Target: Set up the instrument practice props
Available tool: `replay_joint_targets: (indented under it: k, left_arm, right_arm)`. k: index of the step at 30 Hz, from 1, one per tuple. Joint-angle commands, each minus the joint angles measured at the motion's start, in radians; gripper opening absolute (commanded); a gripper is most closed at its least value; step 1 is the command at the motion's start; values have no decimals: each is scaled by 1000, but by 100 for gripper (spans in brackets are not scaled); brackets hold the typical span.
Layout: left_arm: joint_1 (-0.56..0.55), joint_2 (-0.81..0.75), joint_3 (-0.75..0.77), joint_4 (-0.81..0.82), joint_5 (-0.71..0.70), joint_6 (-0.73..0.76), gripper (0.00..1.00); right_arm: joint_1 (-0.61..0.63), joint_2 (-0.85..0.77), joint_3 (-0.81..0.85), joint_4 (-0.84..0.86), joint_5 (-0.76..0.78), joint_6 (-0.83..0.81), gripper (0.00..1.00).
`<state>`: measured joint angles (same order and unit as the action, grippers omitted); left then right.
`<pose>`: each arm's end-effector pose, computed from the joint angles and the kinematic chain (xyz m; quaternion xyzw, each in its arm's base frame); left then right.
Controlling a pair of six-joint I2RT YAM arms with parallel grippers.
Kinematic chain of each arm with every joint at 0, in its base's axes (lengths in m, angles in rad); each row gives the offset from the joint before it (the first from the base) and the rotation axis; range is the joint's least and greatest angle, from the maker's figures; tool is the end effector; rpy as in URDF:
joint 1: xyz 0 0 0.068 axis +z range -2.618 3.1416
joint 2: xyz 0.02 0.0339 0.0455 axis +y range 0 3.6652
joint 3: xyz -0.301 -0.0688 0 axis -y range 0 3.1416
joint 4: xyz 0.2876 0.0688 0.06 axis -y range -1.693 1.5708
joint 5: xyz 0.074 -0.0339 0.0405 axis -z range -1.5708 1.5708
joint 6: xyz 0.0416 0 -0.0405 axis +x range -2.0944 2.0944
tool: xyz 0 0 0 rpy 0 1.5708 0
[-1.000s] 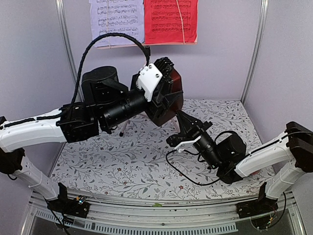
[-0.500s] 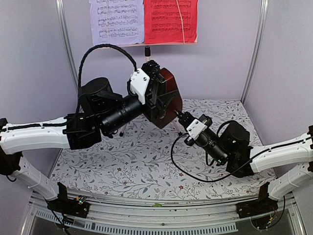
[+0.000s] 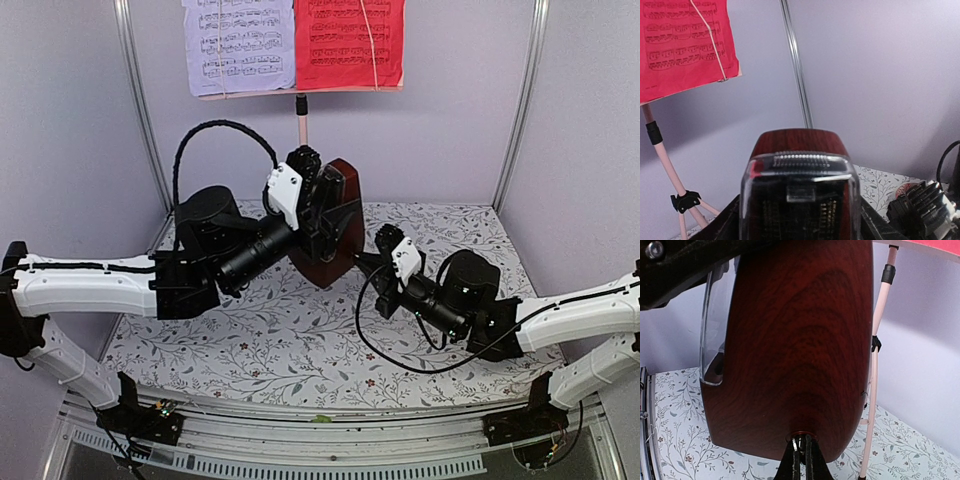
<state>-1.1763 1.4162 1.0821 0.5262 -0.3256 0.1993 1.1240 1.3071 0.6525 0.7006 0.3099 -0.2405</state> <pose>0.1569 -0.3423 0.3949 0.3018 0.5643 -0.2663 0.7208 0.1496 0.2829 0.2818 -0.3436 0.6000 0.2091 0.6915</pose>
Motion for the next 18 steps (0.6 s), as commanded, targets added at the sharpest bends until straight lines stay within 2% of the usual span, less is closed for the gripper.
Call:
replay_joint_targets:
  k: [1,2,4,6,10,15,18]
  left_arm:
    - [-3,23,-53,56,39,-83,0]
    - [1,27,-63,63,29,-94,0]
    - [9,34,-82,78,12,-113,0]
    - [22,47,-99,92,2,-137,0]
    - [41,74,-130,116,-6,-170,0]
    - [61,105,-172,160,-18,-212,0]
    - [63,126,-211,214,-46,-241,0]
  right_arm:
    - [-28,0,-18,153,11,129,0]
    - [-28,4,-33,157,9,122,0]
    - [-30,15,-61,167,4,105,10]
    - [-30,33,-91,180,-1,83,28]
    - [-30,59,-155,224,6,75,50]
    - [-34,59,-198,230,37,117,67]
    - [-39,48,-203,218,57,182,73]
